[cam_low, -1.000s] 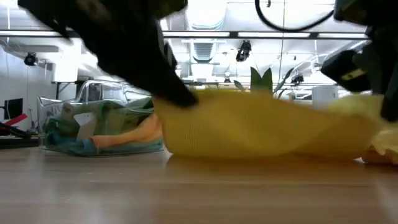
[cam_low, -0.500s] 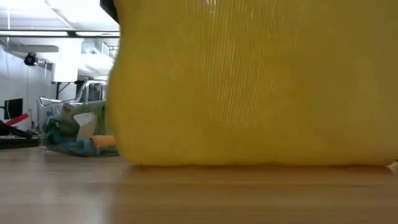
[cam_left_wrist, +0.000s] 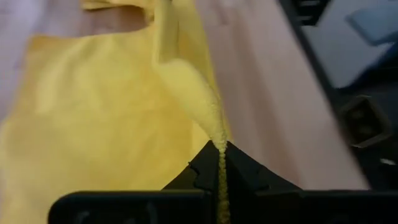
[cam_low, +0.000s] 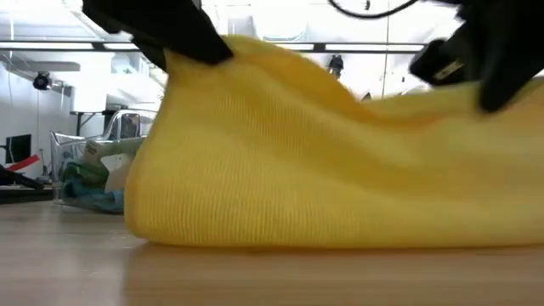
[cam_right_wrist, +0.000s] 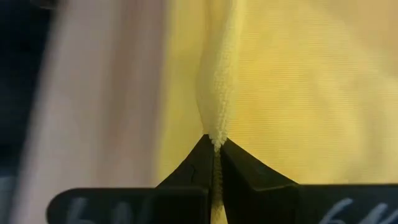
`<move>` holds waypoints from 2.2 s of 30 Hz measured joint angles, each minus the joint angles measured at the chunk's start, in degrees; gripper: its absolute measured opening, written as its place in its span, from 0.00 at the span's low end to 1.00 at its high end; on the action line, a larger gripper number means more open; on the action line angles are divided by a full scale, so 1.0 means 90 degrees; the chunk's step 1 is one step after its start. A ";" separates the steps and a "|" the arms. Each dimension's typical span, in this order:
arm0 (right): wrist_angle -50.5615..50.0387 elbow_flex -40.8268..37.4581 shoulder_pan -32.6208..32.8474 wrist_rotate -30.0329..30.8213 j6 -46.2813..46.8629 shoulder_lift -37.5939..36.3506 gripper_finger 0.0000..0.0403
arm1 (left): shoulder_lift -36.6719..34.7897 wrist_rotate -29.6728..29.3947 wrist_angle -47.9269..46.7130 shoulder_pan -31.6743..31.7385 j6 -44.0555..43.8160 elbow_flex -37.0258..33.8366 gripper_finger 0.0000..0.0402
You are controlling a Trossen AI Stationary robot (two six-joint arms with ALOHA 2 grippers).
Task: Fold microfiber towels
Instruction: Fold the left yellow microfiber cloth
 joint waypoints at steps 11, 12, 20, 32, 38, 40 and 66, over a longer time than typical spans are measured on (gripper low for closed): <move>-0.0199 -0.0269 -0.1089 0.0689 -0.0957 0.0000 0.02 | 0.0014 -0.0952 -0.0191 0.0557 0.0005 -0.0291 0.00; -0.0200 -0.0305 -0.1172 0.0686 -0.0982 0.0000 0.02 | 0.0017 -0.1093 -0.0204 0.0592 0.0002 -0.0294 0.00; -0.0156 -0.0453 -0.1522 0.0800 -0.0995 0.0002 0.02 | 0.0017 -0.1350 -0.0336 0.0749 0.0005 -0.0297 0.00; -0.0182 -0.0455 -0.1565 0.1615 -0.0881 0.0002 0.30 | 0.0019 -0.1890 -0.0489 0.0925 -0.0039 -0.0294 0.20; -0.0448 -0.0455 -0.1565 0.1621 -0.0861 -0.0008 0.42 | 0.0019 -0.1924 -0.0488 0.0930 0.0001 -0.0294 0.30; -0.0753 -0.0455 -0.1565 0.1621 -0.0768 -0.0024 0.43 | 0.0019 -0.1921 -0.0488 0.0927 0.0005 -0.0294 0.32; -0.0203 -0.1201 -0.1652 0.2208 -0.1315 -0.0034 0.35 | 0.0474 -0.1240 -0.0475 0.1217 0.0234 -0.0294 0.33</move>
